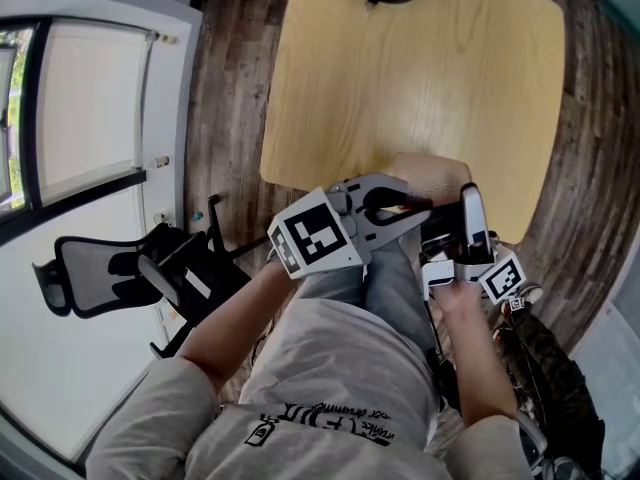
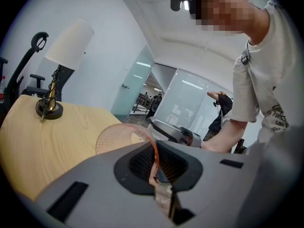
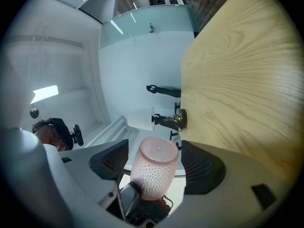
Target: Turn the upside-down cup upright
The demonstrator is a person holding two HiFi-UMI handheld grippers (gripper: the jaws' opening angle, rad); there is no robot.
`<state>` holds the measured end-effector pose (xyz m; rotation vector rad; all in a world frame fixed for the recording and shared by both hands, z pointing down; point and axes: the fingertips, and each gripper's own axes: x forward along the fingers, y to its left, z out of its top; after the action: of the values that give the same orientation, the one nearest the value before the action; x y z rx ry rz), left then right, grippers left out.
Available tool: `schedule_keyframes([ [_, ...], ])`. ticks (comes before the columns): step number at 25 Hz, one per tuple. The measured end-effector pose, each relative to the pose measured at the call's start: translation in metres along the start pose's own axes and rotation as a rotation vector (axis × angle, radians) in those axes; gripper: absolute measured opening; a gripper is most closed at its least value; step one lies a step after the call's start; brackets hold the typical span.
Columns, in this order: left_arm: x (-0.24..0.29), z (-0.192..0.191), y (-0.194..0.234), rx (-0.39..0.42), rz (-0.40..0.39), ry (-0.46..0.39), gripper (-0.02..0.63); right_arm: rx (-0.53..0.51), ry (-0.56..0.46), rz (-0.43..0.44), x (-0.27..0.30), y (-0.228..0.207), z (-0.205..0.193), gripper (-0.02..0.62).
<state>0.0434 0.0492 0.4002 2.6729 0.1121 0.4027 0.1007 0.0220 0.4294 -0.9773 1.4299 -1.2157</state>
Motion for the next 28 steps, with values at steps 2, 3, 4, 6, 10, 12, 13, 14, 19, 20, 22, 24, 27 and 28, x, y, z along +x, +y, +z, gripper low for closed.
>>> schedule_keyframes([
  [2,-0.004,-0.001,0.005,0.001,0.013,0.028,0.018,-0.027,-0.001,-0.009,-0.001,0.000,0.004,0.325],
  [3,-0.006,-0.003,0.007,-0.001,0.018,0.050,0.018,-0.039,-0.003,-0.016,-0.002,0.000,0.007,0.325],
  [4,-0.007,-0.005,0.009,0.000,0.024,0.081,0.018,-0.052,-0.004,-0.025,-0.003,-0.001,0.009,0.325],
  [6,-0.008,-0.013,0.013,0.011,0.037,0.160,0.019,-0.088,0.006,-0.043,-0.003,-0.002,0.012,0.325],
  [10,-0.013,-0.021,0.016,0.016,0.047,0.278,0.018,-0.186,0.052,-0.061,0.001,0.003,0.010,0.325],
  [12,-0.015,-0.023,0.017,0.024,0.053,0.332,0.019,-0.243,0.077,-0.072,0.002,0.005,0.007,0.325],
  [13,-0.016,-0.025,0.017,0.031,0.057,0.362,0.019,-0.280,0.094,-0.077,0.003,0.006,0.005,0.325],
  [14,-0.018,-0.027,0.018,0.041,0.062,0.394,0.018,-0.326,0.116,-0.081,0.004,0.008,0.003,0.325],
  [19,-0.026,-0.037,0.021,0.111,0.093,0.549,0.018,-0.593,0.249,-0.114,0.004,0.013,-0.017,0.325],
  [20,-0.027,-0.039,0.021,0.121,0.097,0.578,0.018,-0.646,0.276,-0.121,0.003,0.013,-0.022,0.325],
  [22,-0.030,-0.043,0.020,0.127,0.098,0.627,0.019,-0.781,0.338,-0.130,0.002,0.013,-0.032,0.325],
  [24,-0.033,-0.048,0.020,0.131,0.100,0.679,0.018,-0.927,0.405,-0.135,0.001,0.014,-0.043,0.325],
  [27,-0.038,-0.053,0.022,0.148,0.110,0.755,0.019,-1.155,0.492,-0.148,0.000,0.014,-0.057,0.325],
  [28,-0.039,-0.054,0.023,0.149,0.113,0.776,0.018,-1.237,0.503,-0.159,0.001,0.014,-0.059,0.325],
])
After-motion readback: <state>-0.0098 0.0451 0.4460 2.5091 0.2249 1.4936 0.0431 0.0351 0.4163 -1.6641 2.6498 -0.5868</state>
